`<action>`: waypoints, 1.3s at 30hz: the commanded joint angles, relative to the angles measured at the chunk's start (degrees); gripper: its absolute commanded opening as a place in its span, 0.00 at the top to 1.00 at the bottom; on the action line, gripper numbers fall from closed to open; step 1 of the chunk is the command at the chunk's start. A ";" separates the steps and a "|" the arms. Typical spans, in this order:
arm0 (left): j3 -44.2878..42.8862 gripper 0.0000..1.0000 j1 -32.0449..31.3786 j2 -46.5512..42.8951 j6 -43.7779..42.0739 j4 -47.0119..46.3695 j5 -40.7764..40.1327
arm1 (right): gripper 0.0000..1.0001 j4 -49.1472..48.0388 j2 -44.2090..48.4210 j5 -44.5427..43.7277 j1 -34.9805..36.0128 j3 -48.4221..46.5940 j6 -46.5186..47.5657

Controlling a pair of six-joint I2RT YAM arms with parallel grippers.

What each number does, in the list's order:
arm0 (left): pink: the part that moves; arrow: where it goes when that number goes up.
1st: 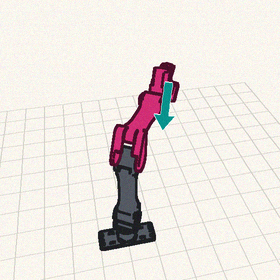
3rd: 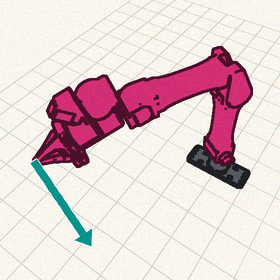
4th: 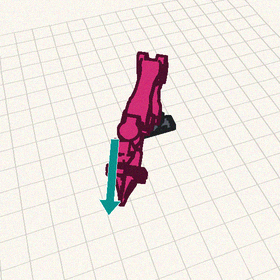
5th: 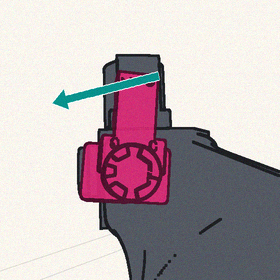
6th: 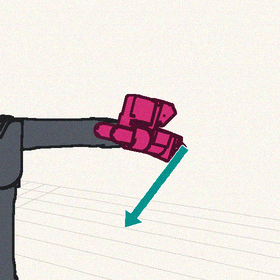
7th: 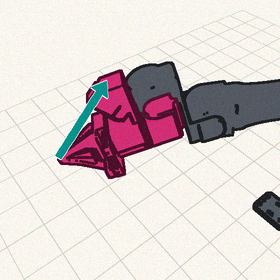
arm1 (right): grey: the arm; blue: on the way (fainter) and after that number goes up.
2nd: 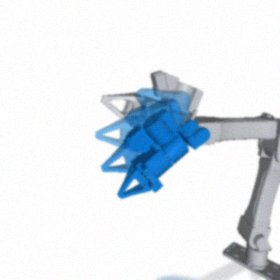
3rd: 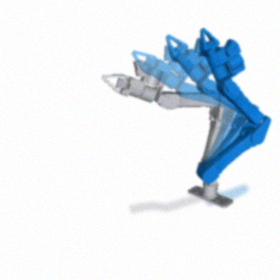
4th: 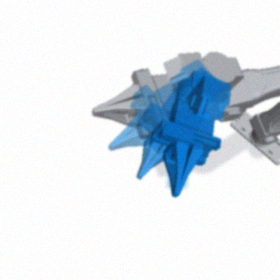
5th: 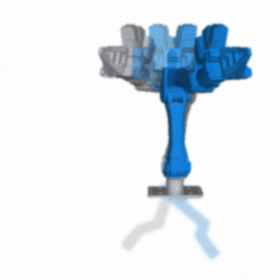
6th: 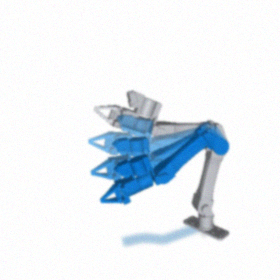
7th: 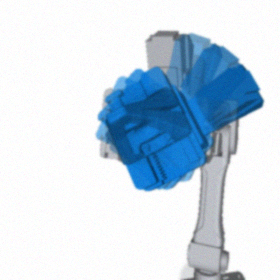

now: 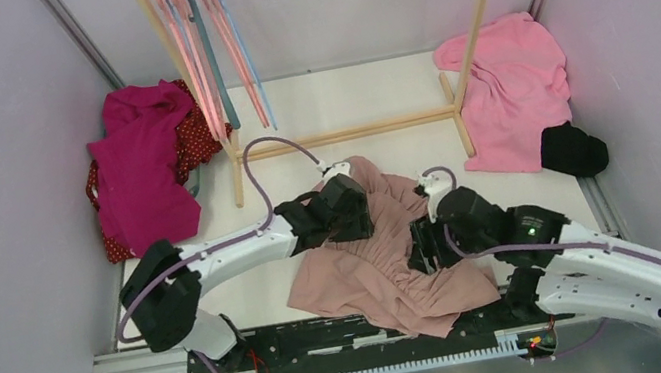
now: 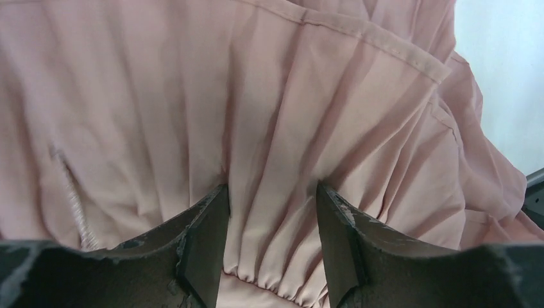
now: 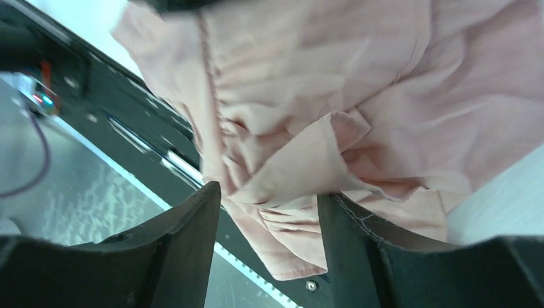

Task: Place the skirt on the hanger
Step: Adjust the skirt at the center of the board.

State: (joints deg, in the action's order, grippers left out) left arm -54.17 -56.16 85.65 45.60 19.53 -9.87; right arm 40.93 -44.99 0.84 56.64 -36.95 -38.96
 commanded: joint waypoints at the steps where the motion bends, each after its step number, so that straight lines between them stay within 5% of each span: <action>1: -7.56 0.40 -0.73 3.87 -5.40 -5.23 3.44 | 0.36 8.06 1.79 -10.74 -0.11 -11.34 -1.73; 10: -13.87 0.33 -1.88 10.69 -5.79 -3.84 4.06 | 0.34 8.47 -1.59 -5.32 -10.61 -14.50 1.90; 15: -16.02 0.18 -2.07 11.15 -6.22 -1.86 4.50 | 0.34 8.22 -1.89 1.15 -18.34 -14.82 5.32; 20: -15.49 0.15 -2.15 8.88 -6.68 -1.86 3.26 | 0.35 7.59 -1.96 3.76 -20.67 -14.80 6.33; 26: -21.55 0.18 -3.63 18.46 -8.77 0.83 4.12 | 0.35 5.90 -3.01 5.61 -23.39 -13.60 6.67; 28: -22.79 0.36 -3.98 20.56 -8.84 2.37 2.79 | 0.35 5.56 -3.64 6.82 -25.12 -13.63 7.32; 32: -19.33 0.90 -3.96 17.03 -7.97 2.12 -0.79 | 0.35 3.66 -6.23 11.05 -29.32 -13.90 8.53; 39: -8.70 0.97 -4.00 -4.41 -5.58 4.04 -8.04 | 0.37 -0.74 -11.95 16.97 -33.84 -13.61 9.99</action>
State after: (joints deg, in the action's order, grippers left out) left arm -66.83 -60.14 96.27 38.61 22.65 -11.53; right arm 45.58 -54.35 13.28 24.10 -50.33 -30.98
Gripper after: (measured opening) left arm 0.051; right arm 0.638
